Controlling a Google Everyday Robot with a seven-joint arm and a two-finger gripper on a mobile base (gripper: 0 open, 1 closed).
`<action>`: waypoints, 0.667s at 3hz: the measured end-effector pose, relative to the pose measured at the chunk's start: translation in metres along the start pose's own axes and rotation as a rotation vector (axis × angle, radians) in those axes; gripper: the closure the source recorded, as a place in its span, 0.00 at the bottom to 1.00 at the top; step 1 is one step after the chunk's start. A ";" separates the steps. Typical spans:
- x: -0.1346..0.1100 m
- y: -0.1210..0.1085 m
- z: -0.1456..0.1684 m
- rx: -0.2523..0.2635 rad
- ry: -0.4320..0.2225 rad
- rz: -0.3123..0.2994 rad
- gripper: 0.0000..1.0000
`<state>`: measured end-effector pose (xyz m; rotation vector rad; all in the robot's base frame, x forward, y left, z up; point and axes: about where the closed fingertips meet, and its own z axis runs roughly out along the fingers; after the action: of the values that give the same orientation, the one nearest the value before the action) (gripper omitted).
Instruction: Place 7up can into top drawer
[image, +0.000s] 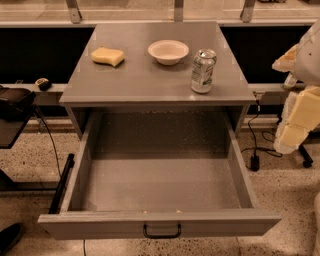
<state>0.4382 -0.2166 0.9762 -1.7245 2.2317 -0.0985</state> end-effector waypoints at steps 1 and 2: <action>-0.001 -0.001 -0.001 0.006 -0.004 0.001 0.00; -0.030 -0.065 0.024 0.066 -0.141 0.041 0.00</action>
Offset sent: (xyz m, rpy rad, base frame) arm 0.1485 0.0225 -0.0013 0.2501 -0.1797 -0.0409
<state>0.5128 -0.2022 0.9754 -1.5986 2.1368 -0.0397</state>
